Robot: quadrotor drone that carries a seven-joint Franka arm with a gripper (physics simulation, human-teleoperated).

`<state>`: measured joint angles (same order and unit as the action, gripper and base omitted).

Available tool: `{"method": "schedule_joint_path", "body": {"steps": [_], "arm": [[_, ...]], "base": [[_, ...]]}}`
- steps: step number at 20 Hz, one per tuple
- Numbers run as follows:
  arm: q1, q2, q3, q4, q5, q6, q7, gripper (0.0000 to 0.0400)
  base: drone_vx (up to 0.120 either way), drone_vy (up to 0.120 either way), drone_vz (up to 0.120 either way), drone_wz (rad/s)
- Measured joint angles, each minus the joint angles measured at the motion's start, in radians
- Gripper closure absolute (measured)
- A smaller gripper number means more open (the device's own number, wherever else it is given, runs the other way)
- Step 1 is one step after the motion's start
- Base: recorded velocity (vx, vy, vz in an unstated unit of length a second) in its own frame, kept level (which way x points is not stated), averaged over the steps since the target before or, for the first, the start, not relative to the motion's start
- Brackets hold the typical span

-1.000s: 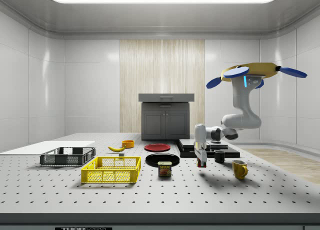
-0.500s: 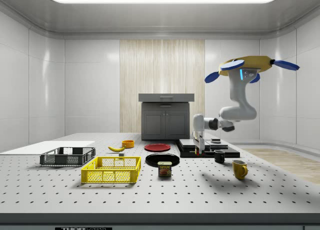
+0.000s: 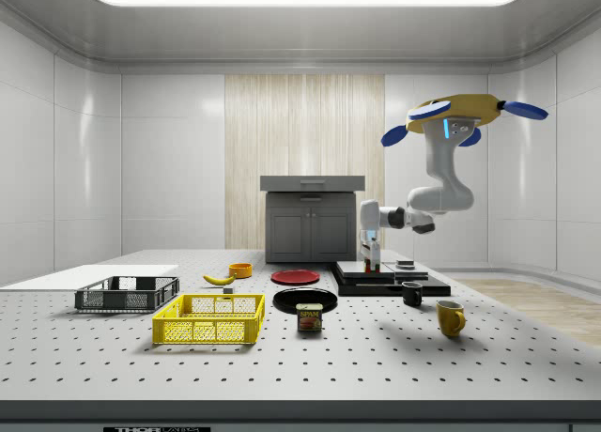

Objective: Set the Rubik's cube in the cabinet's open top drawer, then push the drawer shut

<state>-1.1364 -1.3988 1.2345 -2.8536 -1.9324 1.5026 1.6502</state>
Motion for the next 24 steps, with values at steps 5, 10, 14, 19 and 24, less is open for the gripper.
{"method": "schedule_joint_path", "body": {"steps": [5, 10, 14, 19, 24], "arm": [[-0.004, -0.01, 0.002, 0.001, 0.005, 0.009, 0.003, 0.008], [-0.007, -0.02, 0.005, 0.001, 0.01, 0.018, 0.006, 0.008], [-0.01, -0.027, 0.006, 0.002, 0.013, 0.025, 0.008, 0.008], [-0.013, -0.036, 0.008, 0.002, 0.017, 0.033, 0.011, 0.008], [-0.016, -0.044, 0.009, 0.003, 0.021, 0.041, 0.013, 0.008]], "base": [[0.0, -0.008, 0.12, 0.0], [0.0, -0.112, 0.12, 0.0], [0.0, -0.12, 0.12, 0.0], [0.0, -0.12, 0.12, 0.0], [0.0, -0.12, 0.12, 0.0]]}}
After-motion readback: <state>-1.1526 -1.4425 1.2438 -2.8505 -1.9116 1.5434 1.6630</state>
